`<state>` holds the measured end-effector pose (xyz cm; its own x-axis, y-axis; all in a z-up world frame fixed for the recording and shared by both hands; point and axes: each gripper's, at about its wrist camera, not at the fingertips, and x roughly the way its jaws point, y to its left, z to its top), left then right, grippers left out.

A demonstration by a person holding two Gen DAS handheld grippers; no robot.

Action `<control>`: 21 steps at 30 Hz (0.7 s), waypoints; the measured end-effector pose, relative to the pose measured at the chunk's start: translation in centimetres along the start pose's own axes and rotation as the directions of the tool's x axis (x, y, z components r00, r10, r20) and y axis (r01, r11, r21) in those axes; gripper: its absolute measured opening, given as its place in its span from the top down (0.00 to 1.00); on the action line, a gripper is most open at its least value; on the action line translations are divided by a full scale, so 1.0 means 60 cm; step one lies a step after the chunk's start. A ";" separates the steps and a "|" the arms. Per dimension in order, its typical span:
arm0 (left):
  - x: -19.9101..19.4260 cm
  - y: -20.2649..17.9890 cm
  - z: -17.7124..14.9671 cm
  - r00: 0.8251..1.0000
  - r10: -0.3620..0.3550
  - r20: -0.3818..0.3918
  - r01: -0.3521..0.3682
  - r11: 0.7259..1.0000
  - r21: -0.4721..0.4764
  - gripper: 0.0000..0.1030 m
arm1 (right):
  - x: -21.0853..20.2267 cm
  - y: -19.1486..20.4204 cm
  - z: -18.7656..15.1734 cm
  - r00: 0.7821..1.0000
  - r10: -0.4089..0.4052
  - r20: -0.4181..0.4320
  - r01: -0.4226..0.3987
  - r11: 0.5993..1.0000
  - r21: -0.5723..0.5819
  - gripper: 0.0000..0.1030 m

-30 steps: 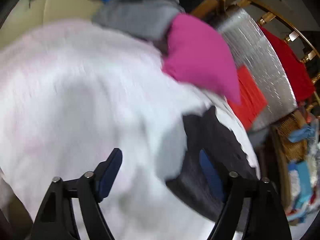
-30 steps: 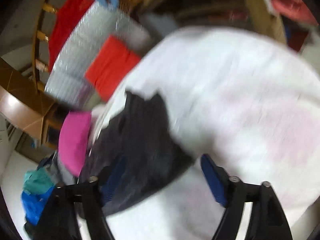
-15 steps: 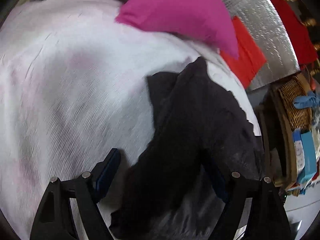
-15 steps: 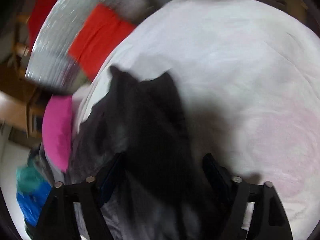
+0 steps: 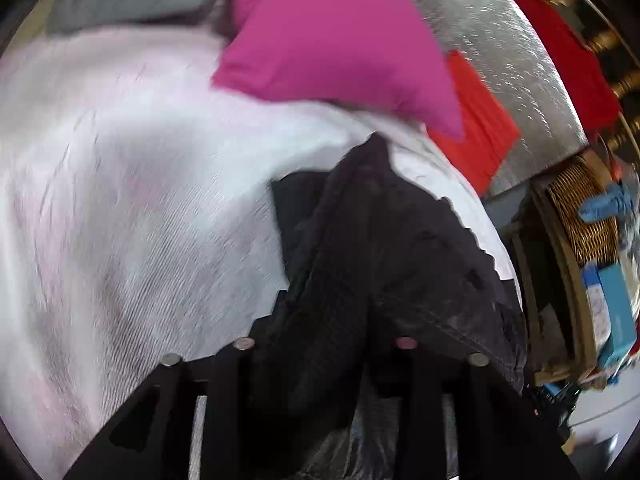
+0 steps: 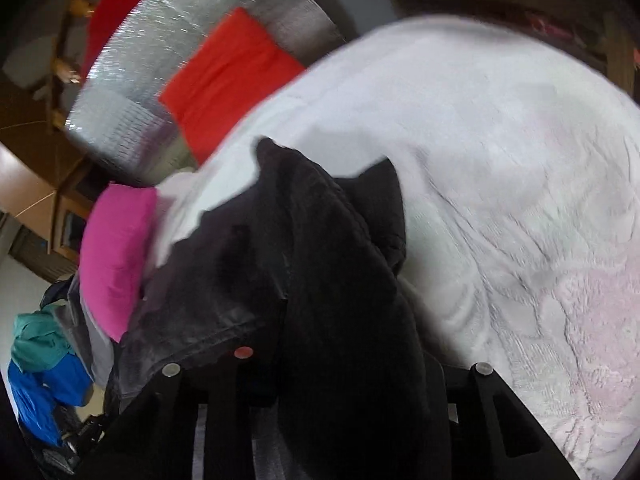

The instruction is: Fold large clothes

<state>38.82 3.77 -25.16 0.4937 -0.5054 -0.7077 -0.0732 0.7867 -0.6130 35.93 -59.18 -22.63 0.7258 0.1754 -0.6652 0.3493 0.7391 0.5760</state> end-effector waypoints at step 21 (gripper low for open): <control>-0.051 -0.087 -0.079 0.968 0.236 0.084 -0.250 0.927 0.280 0.28 | -0.060 0.009 -0.040 0.990 -0.125 0.067 0.129 0.990 -0.063 0.85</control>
<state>33.60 -0.46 -21.49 0.5337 -0.2742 -0.8000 0.0514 0.9547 -0.2930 32.05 -57.83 -21.06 0.7145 0.0376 -0.6986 0.4019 0.7953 0.4539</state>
